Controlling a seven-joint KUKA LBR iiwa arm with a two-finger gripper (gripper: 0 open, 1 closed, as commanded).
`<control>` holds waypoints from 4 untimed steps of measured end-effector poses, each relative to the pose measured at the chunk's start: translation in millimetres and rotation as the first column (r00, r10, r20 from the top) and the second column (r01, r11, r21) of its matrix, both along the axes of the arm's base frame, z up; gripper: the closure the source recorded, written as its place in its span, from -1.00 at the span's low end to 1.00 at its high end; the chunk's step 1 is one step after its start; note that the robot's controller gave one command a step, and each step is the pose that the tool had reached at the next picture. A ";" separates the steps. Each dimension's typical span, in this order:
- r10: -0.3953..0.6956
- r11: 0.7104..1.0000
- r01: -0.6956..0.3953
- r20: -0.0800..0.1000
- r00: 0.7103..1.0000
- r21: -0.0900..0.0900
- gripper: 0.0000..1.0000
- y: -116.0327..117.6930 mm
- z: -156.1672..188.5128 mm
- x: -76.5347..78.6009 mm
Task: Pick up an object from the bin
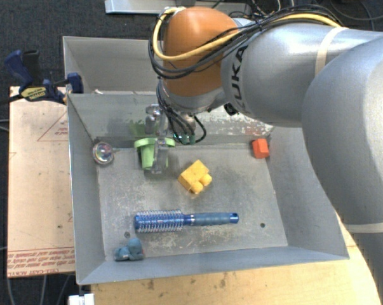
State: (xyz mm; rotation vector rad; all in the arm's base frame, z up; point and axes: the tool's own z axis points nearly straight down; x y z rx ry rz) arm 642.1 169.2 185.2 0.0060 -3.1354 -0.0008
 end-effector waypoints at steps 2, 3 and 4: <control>0.317 0.948 -0.317 0.006 0.948 0.004 -1.00 -17.0 -53.0 -109.1; 0.429 0.903 -0.429 0.013 0.903 0.000 -1.00 -13.4 -116.0 -149.9; 0.428 0.904 -0.428 0.006 0.904 0.001 1.00 -14.0 -116.1 -151.1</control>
Offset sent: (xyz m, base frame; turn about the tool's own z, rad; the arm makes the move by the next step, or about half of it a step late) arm 0.0002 -0.0895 -0.0900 -0.1889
